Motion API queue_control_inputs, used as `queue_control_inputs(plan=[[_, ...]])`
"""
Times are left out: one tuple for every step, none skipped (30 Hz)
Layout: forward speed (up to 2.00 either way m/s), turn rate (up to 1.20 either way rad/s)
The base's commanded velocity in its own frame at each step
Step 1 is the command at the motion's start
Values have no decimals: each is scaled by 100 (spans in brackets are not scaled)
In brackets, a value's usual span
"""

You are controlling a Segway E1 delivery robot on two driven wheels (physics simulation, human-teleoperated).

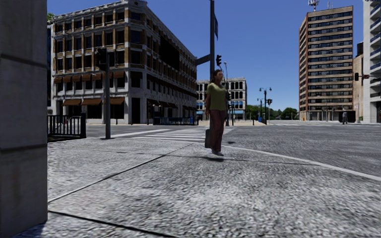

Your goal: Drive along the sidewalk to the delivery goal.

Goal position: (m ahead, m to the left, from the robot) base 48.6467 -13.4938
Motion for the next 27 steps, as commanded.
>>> queue_control_inputs(plan=[[200, 37], [200, 34], [200, 31], [200, 29], [200, 29], [200, 28], [200, 28], [200, 28], [200, 28], [200, 28], [200, 28], [200, 28], [200, 29], [200, 31], [200, 31], [200, 31], [200, 33], [200, 35], [200, 36], [200, 36], [200, 36], [200, 36], [200, 36], [200, 36], [200, 36], [200, 36], [200, 36]])
